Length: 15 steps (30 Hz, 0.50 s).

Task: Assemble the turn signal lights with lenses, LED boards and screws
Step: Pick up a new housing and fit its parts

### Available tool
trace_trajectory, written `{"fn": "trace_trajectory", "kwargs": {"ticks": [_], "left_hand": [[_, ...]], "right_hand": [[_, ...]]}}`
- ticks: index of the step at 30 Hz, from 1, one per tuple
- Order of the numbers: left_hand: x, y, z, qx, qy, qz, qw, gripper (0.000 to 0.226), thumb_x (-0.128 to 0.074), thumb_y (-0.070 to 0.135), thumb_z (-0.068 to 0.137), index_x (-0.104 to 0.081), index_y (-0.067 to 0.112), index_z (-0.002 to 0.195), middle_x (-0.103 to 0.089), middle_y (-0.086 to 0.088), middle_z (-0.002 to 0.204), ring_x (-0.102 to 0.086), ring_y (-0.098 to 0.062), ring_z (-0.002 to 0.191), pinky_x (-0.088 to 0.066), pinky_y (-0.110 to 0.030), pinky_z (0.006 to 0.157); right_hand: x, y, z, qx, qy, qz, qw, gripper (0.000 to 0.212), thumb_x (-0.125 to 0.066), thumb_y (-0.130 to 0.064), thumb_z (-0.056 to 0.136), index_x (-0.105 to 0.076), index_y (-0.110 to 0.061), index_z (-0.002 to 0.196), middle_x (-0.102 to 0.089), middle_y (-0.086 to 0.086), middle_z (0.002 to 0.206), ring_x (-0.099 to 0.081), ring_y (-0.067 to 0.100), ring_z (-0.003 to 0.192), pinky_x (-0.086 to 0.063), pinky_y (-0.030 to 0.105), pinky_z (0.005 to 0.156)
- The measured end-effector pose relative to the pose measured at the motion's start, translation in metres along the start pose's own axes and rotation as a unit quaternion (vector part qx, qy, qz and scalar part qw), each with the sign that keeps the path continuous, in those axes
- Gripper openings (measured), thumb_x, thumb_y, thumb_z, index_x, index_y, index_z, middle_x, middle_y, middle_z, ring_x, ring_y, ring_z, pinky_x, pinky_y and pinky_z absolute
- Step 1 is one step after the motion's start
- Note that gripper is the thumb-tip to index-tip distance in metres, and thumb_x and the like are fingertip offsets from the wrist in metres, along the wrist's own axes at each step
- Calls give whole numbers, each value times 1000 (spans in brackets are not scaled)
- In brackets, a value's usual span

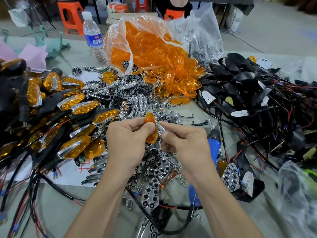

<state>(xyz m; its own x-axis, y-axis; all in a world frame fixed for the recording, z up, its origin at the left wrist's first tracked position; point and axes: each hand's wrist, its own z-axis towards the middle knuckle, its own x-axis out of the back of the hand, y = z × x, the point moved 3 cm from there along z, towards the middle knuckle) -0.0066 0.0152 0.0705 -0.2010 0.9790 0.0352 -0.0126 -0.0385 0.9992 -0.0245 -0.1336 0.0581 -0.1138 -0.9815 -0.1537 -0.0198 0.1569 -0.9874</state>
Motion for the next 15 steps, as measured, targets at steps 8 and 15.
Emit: {"fn": "trace_trajectory", "kwargs": {"ticks": [8, 15], "left_hand": [[-16, -2, -5, 37, 14, -102, 994, 28, -76, 1, 90, -84, 23, 74, -78, -5, 75, -71, -14, 66, -62, -29, 64], [-28, -9, -6, 53, 34, -161, 985, 28, -82, -8, 78, -81, 19, 69, -78, -7, 74, -71, -13, 64, -56, -20, 60]], "right_hand": [[-1, 6, 1, 21, 60, -70, 996, 32, -74, -4, 92, -84, -33, 100, -79, 1, 77, -63, 10, 62, -57, 33, 63], [-7, 19, -12, 46, 156, -82, 983, 45, -79, -7, 86, -81, -52, 91, -78, -18, 107, -73, 3, 102, -61, 32, 87]]}}
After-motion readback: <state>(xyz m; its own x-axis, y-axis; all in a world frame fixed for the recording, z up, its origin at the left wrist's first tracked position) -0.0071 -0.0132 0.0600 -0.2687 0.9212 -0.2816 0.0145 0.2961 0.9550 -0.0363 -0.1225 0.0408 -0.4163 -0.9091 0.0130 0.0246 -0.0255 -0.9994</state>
